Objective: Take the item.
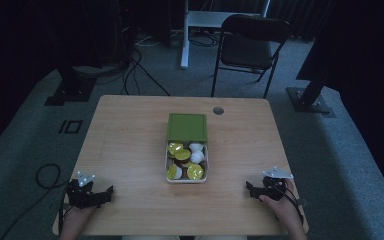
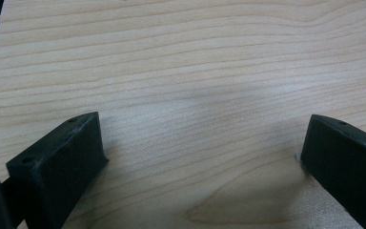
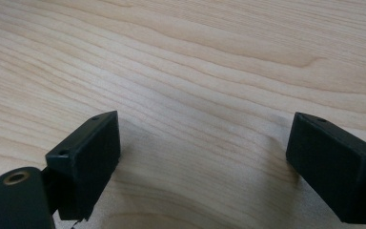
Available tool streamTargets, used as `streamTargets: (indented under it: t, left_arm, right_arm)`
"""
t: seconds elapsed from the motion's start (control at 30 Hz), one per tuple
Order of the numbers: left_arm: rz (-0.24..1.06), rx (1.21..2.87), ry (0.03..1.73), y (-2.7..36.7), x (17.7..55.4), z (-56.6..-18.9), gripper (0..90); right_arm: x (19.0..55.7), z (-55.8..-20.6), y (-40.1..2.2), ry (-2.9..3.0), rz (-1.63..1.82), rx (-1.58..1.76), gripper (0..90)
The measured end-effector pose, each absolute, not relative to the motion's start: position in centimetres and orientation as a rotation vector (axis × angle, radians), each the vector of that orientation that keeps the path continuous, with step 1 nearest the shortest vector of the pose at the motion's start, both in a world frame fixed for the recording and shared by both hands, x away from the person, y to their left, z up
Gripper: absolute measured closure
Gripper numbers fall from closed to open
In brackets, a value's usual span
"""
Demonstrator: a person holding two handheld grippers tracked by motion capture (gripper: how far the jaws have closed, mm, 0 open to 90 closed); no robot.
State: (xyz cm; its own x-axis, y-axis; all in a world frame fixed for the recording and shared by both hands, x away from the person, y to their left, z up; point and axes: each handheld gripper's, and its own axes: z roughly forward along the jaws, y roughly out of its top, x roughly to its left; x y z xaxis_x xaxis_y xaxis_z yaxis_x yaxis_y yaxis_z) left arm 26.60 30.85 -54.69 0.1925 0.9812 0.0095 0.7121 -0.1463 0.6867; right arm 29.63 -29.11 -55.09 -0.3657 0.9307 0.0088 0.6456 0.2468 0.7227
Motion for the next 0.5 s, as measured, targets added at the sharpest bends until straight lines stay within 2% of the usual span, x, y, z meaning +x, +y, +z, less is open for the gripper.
streamTargets:
  t: [0.5]
  left_arm:
    - [0.638,1.925,1.577,30.85,26.6,-54.69,0.9]
  right_arm:
    - [29.6,-55.09,-29.29,2.117,0.914,1.423,10.9]
